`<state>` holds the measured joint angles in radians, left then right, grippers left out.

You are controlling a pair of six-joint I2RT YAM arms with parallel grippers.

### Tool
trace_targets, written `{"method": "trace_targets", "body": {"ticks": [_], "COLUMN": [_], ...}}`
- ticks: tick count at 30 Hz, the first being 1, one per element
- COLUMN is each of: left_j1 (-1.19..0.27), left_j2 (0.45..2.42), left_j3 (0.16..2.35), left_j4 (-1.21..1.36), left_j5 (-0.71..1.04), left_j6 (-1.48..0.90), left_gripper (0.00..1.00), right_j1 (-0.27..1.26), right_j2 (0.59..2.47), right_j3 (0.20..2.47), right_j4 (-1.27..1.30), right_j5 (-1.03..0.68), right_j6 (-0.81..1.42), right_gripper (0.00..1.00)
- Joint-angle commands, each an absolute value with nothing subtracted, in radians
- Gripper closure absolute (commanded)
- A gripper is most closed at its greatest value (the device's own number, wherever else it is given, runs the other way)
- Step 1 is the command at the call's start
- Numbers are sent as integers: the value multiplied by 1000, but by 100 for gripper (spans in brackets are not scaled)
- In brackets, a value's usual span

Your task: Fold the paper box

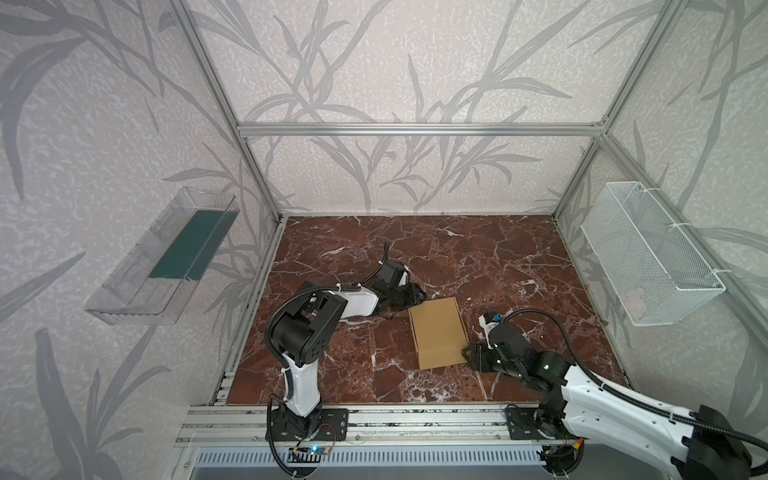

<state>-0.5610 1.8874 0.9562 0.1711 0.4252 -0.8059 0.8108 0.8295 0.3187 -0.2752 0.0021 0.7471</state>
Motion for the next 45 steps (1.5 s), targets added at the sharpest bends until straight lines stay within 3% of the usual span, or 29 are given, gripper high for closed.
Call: {"method": "trace_targets", "body": {"ticks": [1, 9, 14, 18, 22, 31, 36, 45], "left_j1": [-559, -559, -558, -559, -559, -559, -559, -560], "left_j2": [1916, 1909, 1916, 1915, 1913, 1910, 1916, 1915], "left_j3": [917, 913, 902, 900, 893, 881, 880, 869], "left_j4": [-68, -59, -48, -50, -25, 0, 18, 31], "left_j5": [390, 405, 405, 401, 406, 406, 414, 417], "left_j6": [-826, -849, -853, -853, -873, -892, -907, -911], "left_gripper": [47, 47, 47, 47, 47, 47, 47, 47], "right_j1": [809, 810, 810, 814, 837, 1015, 1160, 1283], "right_j2": [825, 826, 833, 791, 706, 489, 556, 710], "right_j3": [329, 280, 311, 350, 247, 93, 51, 27], "right_j4": [-279, -151, -227, -361, -249, -132, 56, 297], "right_j5": [-53, -109, -81, -79, -145, 111, 272, 462], "right_j6": [728, 737, 708, 763, 968, 1306, 1371, 1419], "right_gripper": [37, 34, 35, 34, 33, 31, 31, 30]}}
